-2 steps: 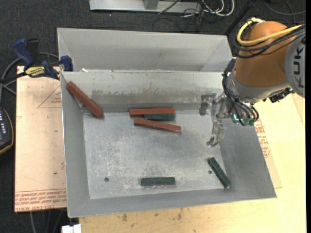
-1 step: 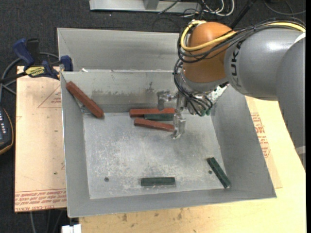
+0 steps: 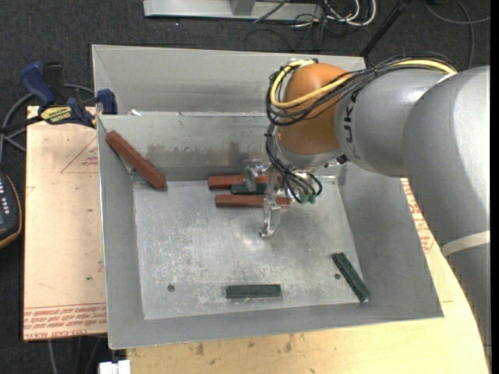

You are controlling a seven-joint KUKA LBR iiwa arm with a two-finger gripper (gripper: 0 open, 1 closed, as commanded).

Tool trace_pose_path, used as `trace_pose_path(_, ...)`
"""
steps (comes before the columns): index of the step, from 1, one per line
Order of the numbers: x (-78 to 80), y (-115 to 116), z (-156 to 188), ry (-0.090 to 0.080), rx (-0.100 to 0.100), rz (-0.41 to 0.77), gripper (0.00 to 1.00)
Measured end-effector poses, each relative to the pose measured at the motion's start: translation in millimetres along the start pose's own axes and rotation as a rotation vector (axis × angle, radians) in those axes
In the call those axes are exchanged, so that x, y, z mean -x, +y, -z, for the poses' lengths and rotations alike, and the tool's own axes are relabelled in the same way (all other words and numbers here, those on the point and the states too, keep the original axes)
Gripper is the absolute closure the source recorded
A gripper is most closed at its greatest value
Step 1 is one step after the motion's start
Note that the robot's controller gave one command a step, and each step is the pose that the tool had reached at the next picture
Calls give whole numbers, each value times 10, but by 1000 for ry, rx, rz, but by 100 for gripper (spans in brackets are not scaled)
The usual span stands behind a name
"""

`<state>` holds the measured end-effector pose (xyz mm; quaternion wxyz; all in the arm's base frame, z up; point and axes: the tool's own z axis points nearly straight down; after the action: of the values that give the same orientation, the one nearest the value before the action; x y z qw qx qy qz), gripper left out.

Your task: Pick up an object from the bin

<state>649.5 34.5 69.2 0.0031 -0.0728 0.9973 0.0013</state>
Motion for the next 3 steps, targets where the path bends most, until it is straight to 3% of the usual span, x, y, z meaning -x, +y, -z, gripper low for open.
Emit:
trace_pose_path(1,19,-4,51,-4,-1,1,100)
trace_pose_path(2,58,-77,1413,-6,-3,234,100)
trace_pose_path(3,88,292,788,8,2,357,100)
